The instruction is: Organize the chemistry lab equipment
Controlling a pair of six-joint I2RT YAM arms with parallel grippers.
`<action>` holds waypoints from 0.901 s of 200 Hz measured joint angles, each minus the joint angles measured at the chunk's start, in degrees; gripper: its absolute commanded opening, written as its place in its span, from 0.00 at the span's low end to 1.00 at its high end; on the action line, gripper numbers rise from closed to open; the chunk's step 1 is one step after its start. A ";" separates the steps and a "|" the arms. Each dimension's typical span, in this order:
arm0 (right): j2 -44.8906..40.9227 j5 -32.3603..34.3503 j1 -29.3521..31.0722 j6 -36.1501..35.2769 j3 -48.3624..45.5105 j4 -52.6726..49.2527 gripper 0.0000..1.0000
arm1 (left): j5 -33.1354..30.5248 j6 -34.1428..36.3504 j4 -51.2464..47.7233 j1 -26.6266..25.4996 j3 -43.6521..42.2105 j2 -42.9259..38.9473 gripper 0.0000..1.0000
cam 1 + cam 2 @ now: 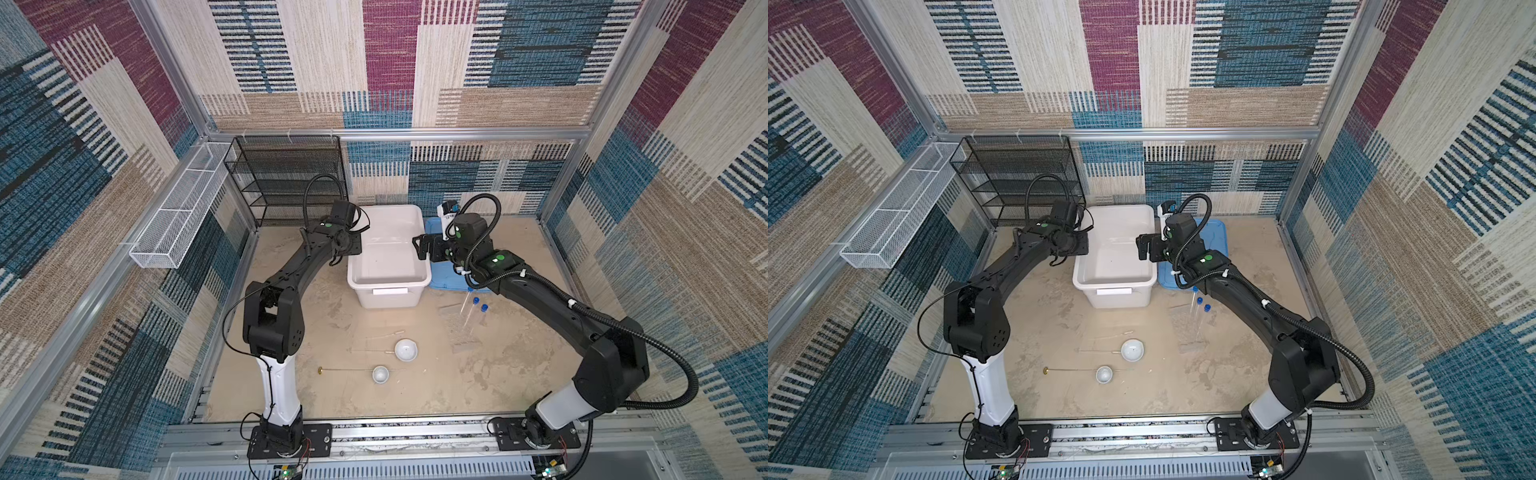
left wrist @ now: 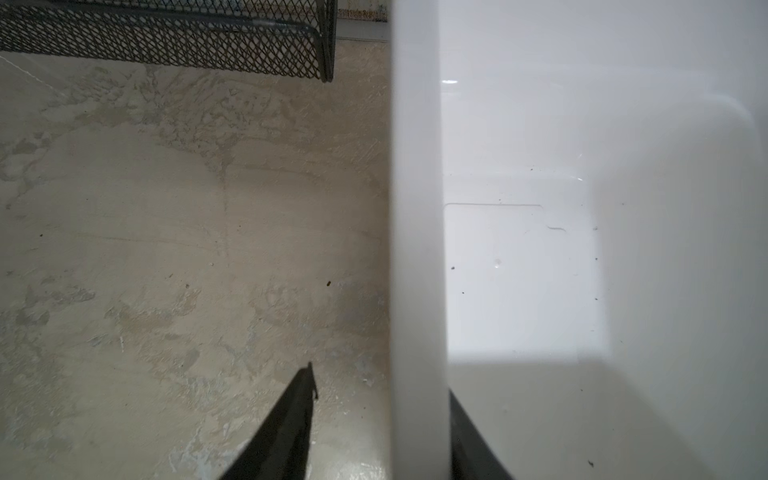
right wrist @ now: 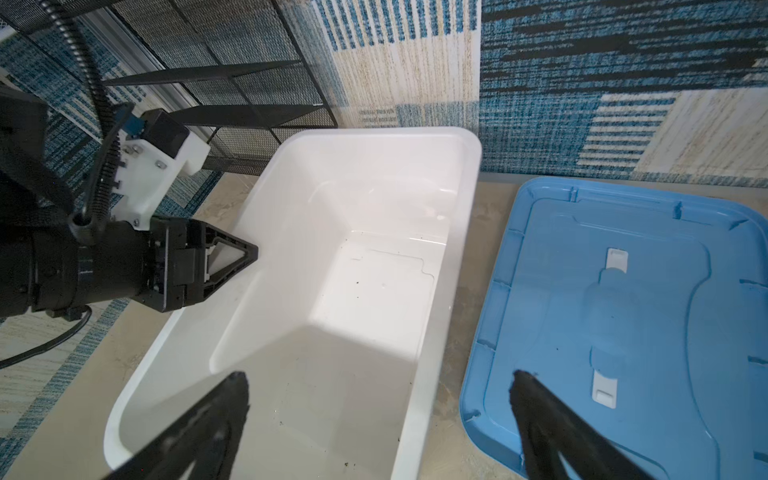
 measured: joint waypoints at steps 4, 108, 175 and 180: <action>0.04 -0.02 0.00 0.17 -0.17 0.09 0.99 | 0.00 -0.04 -0.02 0.00 -0.33 -0.24 0.32; 0.31 -3.19 0.00 1.90 -3.82 1.44 0.99 | -1.88 -6.84 2.95 0.07 -18.21 -15.93 0.16; 0.44 -5.16 0.00 2.75 -4.87 2.51 0.99 | -6.51 -15.67 9.40 1.44 -33.46 -27.89 0.20; 0.48 -5.20 0.00 2.75 -4.90 2.51 0.99 | -6.99 -16.00 9.97 1.44 -34.14 -28.35 0.20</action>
